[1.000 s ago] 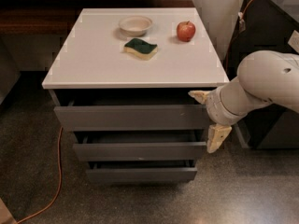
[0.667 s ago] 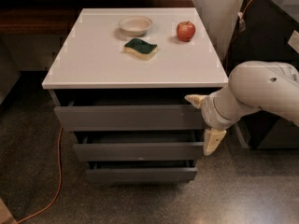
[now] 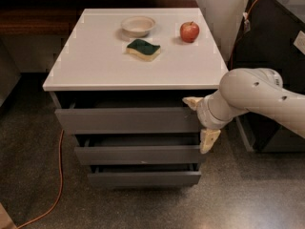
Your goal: Open top drawer
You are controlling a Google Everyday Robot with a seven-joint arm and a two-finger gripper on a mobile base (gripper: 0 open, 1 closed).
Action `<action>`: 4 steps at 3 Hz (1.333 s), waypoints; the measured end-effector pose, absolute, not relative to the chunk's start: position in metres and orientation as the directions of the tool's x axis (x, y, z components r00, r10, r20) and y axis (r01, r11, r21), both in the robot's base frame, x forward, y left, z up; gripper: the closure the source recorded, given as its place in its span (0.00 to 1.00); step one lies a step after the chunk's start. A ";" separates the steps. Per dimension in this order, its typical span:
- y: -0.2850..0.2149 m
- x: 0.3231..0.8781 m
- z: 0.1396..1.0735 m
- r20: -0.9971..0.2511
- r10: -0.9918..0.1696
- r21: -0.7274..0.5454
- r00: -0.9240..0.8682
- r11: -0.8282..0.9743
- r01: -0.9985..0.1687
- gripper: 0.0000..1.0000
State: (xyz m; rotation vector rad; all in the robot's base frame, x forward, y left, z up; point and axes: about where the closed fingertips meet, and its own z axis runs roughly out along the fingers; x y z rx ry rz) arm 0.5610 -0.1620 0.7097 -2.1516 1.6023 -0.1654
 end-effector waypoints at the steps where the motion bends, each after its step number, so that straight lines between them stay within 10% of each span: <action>1: -0.156 0.587 0.692 -0.195 -0.927 -0.440 0.319 -0.208 -0.873 0.00; 3: -0.147 0.620 0.670 -0.229 -0.925 -0.434 0.305 -0.184 -0.882 0.00; 4: -0.144 0.632 0.661 -0.250 -0.929 -0.417 0.272 -0.150 -0.896 0.21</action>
Offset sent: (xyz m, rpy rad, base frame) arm 0.0621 0.0162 -0.0403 0.0791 -0.0183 -0.0118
